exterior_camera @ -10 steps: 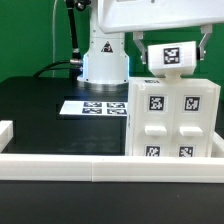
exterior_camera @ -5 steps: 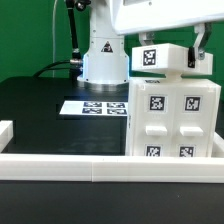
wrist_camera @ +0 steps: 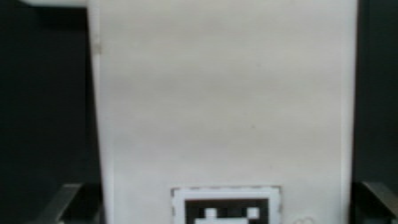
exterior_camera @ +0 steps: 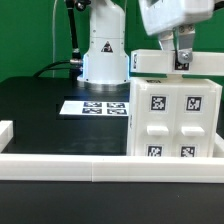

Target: Assemble cabinet

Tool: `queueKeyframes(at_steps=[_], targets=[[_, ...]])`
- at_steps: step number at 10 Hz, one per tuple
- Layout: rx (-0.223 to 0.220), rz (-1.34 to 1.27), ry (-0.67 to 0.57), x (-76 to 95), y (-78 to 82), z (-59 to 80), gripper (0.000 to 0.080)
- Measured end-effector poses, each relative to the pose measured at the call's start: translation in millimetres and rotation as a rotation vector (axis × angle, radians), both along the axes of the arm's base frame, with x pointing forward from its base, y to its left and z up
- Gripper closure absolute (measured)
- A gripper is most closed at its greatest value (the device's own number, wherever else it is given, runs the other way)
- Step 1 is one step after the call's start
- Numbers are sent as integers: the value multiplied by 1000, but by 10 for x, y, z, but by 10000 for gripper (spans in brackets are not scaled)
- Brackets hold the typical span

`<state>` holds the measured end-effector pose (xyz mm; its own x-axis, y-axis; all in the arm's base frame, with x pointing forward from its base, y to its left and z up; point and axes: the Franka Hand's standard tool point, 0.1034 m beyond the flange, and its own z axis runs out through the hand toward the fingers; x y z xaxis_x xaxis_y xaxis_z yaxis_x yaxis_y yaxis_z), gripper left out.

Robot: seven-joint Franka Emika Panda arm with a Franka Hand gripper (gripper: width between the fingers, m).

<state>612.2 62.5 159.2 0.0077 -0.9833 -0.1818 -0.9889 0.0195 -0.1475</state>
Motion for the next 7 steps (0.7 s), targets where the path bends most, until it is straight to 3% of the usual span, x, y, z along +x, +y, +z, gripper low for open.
queueKeyframes(at_steps=[2,3,4,5,7], targets=[[29,-127,25,-3,21,-4,239],[34,-140,27,-4,31,-4,130],[31,-124,24,-3,31,-3,130],[32,-100,14,5,22,23,22],[42,-89,-4,20,34,155,4]])
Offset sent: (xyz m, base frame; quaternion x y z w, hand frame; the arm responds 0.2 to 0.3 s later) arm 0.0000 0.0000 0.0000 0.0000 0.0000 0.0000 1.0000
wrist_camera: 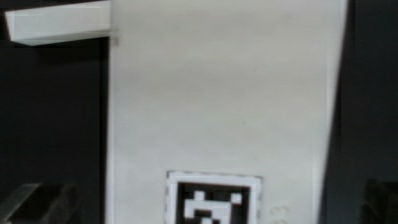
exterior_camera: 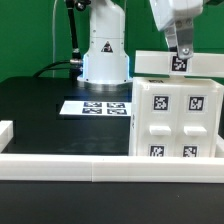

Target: Assemble cabinet

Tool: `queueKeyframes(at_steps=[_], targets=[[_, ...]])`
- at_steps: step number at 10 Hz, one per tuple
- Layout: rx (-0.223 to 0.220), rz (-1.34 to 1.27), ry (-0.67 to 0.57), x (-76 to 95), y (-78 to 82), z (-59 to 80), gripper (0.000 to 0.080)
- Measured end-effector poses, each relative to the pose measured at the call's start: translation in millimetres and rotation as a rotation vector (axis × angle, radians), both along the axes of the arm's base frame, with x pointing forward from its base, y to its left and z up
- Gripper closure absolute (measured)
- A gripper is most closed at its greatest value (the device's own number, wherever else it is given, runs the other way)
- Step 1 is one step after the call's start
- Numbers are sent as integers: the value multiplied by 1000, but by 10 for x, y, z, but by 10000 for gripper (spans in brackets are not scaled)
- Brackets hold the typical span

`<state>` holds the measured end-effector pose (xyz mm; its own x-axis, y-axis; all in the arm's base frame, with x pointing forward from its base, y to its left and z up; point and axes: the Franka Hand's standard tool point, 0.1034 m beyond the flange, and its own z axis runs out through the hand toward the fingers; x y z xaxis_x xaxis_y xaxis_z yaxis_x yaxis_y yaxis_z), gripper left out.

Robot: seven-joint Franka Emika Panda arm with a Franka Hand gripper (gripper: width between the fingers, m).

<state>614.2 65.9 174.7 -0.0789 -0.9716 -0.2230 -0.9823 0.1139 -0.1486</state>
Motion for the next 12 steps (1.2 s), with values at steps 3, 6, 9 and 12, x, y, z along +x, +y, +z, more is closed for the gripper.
queueKeyframes(at_steps=[3,6,9,12], targets=[[8,37,-24,11,17,117,2],[-22,195,-18,-27,56,89,2],[-106,627,-89,-10,68,98,2],[-140,874,-136,-4,63,108,2]])
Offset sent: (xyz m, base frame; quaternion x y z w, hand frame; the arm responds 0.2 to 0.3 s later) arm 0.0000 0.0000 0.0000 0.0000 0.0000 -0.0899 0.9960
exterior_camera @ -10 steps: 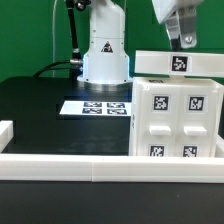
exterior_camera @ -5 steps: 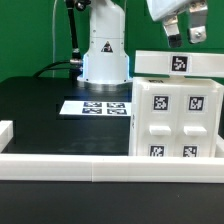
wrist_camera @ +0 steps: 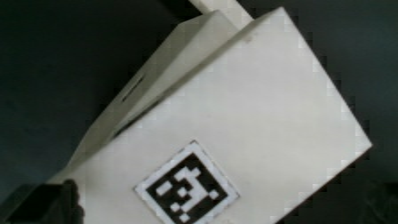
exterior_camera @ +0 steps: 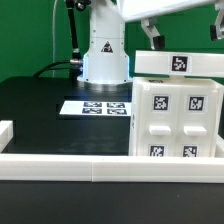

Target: Assemble cabinet

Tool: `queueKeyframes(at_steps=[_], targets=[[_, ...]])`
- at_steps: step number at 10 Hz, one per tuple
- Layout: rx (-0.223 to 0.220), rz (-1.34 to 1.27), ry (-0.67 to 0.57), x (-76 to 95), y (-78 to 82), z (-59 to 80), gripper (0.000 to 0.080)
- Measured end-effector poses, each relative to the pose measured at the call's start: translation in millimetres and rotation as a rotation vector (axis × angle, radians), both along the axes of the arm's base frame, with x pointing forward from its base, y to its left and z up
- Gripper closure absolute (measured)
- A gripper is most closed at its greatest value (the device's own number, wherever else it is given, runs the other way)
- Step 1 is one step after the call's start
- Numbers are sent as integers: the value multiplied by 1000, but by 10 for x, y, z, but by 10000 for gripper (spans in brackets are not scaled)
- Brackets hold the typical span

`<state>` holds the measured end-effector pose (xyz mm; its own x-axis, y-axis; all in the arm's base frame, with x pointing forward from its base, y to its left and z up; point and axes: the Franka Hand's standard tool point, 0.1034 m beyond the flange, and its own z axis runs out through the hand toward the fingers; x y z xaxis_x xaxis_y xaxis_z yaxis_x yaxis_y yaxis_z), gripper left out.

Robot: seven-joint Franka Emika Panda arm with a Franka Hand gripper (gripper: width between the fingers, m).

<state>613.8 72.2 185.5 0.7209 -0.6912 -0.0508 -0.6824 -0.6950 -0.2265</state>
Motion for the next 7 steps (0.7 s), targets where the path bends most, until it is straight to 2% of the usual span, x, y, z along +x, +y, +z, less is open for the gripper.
queueKeyframes(at_steps=[4,5,6,7], targets=[[-60,362,-69,-5,-7,-8,2],[-104,527,-101,-6,-12,-21,2],[-123,629,-122,-16,9,-37,2],[-161,774,-145,-19,53,-41,2]])
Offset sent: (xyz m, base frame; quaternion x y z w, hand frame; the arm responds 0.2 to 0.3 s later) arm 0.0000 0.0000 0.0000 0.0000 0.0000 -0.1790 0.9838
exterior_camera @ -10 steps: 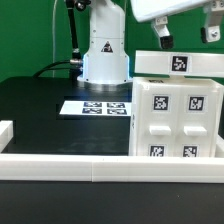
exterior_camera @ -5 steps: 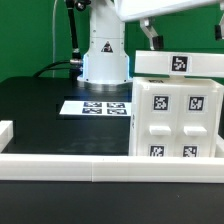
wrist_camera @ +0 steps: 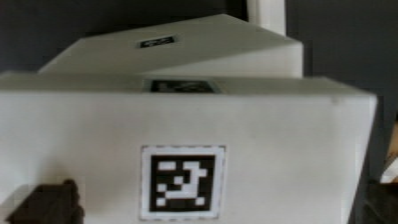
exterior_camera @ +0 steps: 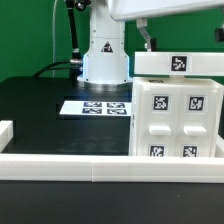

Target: Assemble cabinet

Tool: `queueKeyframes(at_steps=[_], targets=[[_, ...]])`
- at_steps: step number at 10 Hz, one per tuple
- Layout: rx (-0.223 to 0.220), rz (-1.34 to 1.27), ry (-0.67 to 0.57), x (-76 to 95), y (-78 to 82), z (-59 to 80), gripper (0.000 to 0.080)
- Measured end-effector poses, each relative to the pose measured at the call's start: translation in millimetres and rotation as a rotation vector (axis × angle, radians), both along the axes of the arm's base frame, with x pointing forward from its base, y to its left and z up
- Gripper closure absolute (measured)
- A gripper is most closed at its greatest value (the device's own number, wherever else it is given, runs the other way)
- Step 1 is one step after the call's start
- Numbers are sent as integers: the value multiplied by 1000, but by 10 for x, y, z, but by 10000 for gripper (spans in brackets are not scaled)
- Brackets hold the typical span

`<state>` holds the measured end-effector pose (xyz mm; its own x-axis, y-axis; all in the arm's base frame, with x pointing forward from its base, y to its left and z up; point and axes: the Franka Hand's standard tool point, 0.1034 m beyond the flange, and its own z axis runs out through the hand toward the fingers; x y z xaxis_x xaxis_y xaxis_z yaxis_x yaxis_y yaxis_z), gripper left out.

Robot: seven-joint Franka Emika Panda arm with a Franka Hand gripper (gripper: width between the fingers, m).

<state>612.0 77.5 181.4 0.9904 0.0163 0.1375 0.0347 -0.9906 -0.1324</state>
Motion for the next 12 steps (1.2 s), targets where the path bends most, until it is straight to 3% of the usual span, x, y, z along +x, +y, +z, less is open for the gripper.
queueKeyframes(at_steps=[3,12], targets=[[-68,364,-43,-16,66,-10,2],[-211,1209,-110,-24,-146,-107,2]])
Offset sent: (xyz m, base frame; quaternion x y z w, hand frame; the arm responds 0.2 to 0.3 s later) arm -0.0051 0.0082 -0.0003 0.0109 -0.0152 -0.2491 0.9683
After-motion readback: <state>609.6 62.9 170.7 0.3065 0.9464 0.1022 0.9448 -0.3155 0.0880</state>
